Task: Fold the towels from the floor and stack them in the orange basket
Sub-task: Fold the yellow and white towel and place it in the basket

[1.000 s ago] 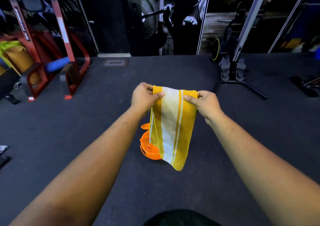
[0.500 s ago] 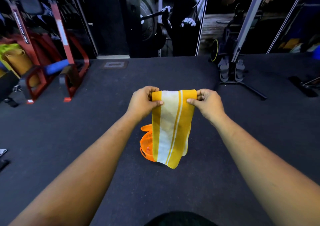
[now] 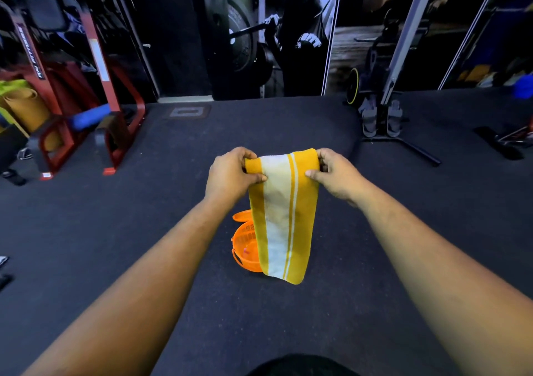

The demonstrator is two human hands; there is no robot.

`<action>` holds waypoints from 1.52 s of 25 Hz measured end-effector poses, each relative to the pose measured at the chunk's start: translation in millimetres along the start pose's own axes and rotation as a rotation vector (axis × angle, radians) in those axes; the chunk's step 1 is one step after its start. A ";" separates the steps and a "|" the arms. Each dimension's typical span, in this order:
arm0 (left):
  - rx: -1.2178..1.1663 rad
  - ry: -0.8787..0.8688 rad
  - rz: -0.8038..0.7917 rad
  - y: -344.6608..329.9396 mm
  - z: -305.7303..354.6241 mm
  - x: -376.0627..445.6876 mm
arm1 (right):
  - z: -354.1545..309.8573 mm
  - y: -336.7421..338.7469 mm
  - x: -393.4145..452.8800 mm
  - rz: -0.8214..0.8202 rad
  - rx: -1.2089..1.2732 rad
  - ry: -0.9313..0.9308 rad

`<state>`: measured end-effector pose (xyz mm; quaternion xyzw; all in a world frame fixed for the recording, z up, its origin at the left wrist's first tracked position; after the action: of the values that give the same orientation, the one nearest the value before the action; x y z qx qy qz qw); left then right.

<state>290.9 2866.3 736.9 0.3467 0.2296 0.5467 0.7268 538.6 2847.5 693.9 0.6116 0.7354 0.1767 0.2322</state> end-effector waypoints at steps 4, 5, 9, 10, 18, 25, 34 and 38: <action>-0.047 0.014 -0.014 -1.8 -4.2 -0.2 | -10.8 13.1 -9.8 0.165 -0.051 0.057; -0.013 0.012 -0.016 -1.9 -2.7 -0.3 | -13.3 16.7 -13.2 0.208 -0.094 0.063; 0.303 -0.093 0.063 6.4 21.1 -5.4 | -23.0 29.0 -22.6 0.344 -0.280 0.156; 0.358 -0.115 0.083 9.1 25.6 -5.8 | -21.5 30.3 -21.3 0.341 -0.254 0.186; -0.723 -0.356 -0.141 1.8 26.0 -4.8 | -28.8 29.9 -23.7 0.213 0.487 0.404; -0.862 -0.127 -0.415 -57.0 6.1 -9.3 | -91.2 52.9 -22.6 0.268 0.867 0.526; -1.134 0.034 -0.281 -50.2 9.8 14.1 | 34.6 -63.8 -27.3 -0.169 0.617 0.081; -0.951 0.098 -0.474 -104.5 -42.3 -21.2 | 61.4 -65.0 -19.4 0.047 0.789 -0.002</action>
<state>320.9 2839.9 629.3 -0.1085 0.0621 0.4266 0.8958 522.5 2814.7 610.1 0.6707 0.7324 -0.1149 -0.0243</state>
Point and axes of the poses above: each hand's wrist, its own x-axis towards the middle knuckle, its own y-axis out of the back of the hand, z = x × y, the point moved 10 cm from there along x, towards the middle knuckle, and after that the axes turned 15 degrees about -z, right-handed, at the moved point
